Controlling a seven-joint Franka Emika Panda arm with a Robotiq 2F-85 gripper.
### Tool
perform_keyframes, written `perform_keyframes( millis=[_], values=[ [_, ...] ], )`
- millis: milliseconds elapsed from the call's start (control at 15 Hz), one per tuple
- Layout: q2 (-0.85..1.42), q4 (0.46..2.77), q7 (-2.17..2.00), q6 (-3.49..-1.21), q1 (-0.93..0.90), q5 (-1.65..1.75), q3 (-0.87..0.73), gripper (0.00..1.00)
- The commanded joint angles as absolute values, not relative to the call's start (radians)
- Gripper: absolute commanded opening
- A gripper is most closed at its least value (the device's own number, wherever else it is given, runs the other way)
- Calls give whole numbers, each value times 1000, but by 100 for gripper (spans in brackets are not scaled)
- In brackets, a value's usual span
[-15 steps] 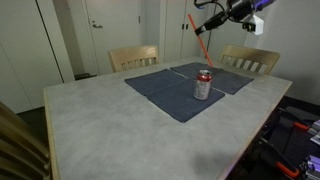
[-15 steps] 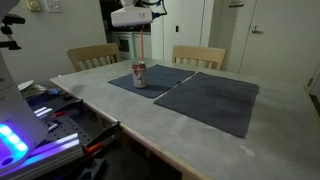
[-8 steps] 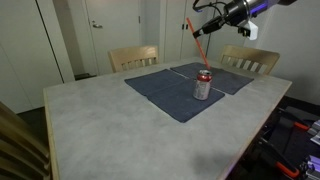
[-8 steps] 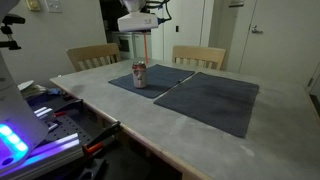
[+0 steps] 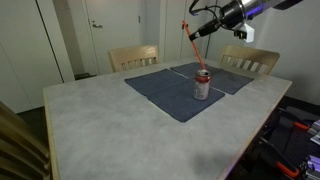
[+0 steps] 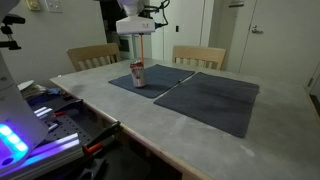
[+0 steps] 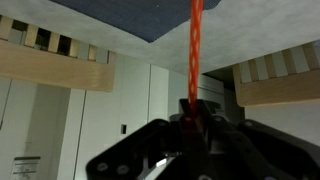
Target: Put the straw inside the can
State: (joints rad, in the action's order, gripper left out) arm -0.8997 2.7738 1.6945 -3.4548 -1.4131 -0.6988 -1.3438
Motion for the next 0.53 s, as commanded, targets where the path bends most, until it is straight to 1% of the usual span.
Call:
perform_keyframes(
  millis=[0,133,200,267,333,400,467],
  values=[
    [-909,2763,1669,-3455,-1426,-662,-1360,2],
    [-902,2761,1654,-3455,-1422,-647,-1362,2],
    [-860,2785,1485,-3432,-1394,-468,-1381,2],
    [-900,2759,1605,-3454,-1417,-577,-1370,2],
    [-897,2761,1559,-3454,-1415,-534,-1377,2],
    [-854,2783,1392,-3435,-1392,-353,-1400,2],
    [-848,2781,1350,-3435,-1394,-291,-1411,2]
  ],
)
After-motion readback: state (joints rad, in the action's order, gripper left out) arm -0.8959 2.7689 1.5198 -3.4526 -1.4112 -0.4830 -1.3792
